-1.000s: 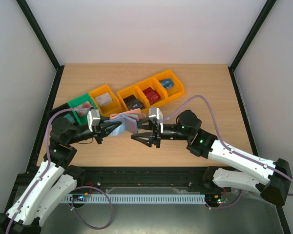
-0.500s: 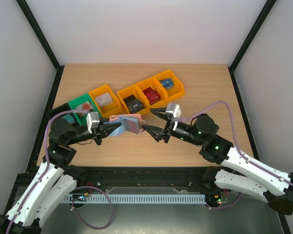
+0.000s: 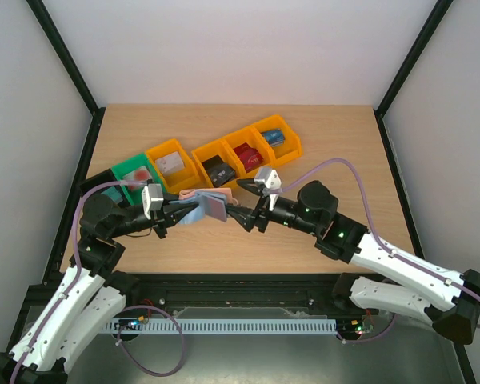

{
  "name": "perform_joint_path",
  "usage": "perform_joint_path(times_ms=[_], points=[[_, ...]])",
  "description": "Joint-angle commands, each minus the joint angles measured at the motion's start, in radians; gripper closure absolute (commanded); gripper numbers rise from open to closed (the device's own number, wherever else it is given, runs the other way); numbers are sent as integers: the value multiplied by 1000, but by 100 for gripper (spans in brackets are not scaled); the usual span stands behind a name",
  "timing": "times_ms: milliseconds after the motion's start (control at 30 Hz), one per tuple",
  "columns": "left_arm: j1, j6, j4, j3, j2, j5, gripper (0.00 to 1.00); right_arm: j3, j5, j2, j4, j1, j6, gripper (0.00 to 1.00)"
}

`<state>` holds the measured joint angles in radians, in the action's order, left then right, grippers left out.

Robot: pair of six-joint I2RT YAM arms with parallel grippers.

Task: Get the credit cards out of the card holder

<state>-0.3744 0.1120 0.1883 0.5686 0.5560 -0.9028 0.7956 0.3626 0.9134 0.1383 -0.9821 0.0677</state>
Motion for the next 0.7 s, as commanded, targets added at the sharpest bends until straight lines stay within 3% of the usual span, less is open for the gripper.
perform_joint_path(times_ms=[0, 233, 367, 667], points=[[5, -12, 41, 2, -8, -21, 98, 59, 50, 34, 7, 0, 3, 20], [5, 8, 61, -7, -4, -28, 98, 107, 158, 155, 64, -1, 42, 2], [5, 12, 65, -12, -7, -42, 98, 128, 221, 205, 98, -1, 55, 2], [4, 29, 82, -35, -15, -50, 98, 117, 298, 218, 155, -1, 83, 47]])
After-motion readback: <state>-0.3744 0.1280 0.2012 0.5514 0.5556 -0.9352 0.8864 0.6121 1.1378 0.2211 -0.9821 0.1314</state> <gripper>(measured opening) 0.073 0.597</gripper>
